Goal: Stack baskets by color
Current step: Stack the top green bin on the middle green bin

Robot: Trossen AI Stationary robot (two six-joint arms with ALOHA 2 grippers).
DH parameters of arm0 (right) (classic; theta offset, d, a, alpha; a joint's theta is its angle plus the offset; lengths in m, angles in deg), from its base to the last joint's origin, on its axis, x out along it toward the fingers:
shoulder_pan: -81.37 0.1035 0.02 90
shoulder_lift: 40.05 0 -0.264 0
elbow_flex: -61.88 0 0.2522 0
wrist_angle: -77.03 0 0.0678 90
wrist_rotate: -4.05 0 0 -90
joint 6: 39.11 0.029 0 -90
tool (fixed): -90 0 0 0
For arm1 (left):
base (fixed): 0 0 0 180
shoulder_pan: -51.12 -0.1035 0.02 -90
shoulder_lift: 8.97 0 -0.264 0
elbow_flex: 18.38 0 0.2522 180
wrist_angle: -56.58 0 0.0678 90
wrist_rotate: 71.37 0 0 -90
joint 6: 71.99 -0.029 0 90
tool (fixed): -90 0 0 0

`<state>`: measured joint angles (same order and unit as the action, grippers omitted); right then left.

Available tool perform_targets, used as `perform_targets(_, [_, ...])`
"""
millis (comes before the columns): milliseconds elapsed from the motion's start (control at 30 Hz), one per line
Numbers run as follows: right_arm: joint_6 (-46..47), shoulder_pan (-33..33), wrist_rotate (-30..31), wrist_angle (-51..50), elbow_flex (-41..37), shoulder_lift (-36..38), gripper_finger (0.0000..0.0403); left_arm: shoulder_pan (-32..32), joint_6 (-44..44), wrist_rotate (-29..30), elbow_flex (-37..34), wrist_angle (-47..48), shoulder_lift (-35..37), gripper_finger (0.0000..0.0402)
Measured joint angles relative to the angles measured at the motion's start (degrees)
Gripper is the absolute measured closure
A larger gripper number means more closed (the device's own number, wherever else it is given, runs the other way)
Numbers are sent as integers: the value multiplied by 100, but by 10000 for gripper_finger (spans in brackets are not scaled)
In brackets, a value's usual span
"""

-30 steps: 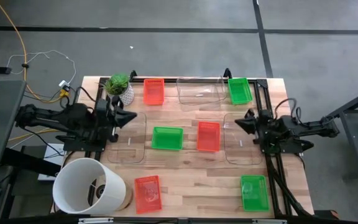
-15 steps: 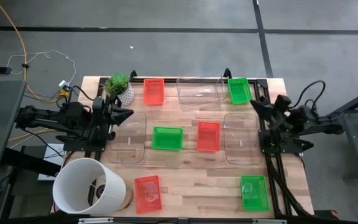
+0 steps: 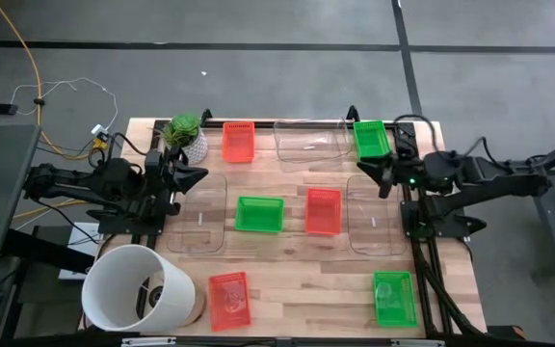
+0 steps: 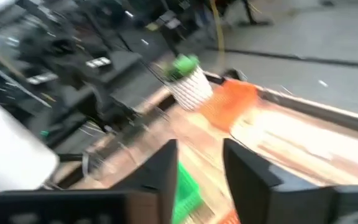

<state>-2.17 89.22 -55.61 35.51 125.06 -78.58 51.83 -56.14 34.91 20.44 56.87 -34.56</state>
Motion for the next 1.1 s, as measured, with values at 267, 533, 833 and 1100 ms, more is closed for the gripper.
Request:
perform_targets(267, [1732,-512,742,-2004,1088,-788,187,0,3,171,0,-1,0,402])
perform_targets(533, [1259,-3136,-325,-4498,1763,-1989,185,0,21,407,0,-2,-2,402])
perform_targets(833, [-141,-5883,-1437,-3379,720,-2942,185,0,199,389,0,-1,0,402])
perform_targets(1100, [456,-6234,-803,-2549,225,-3563,185,0,199,389,0,-1,1,402])
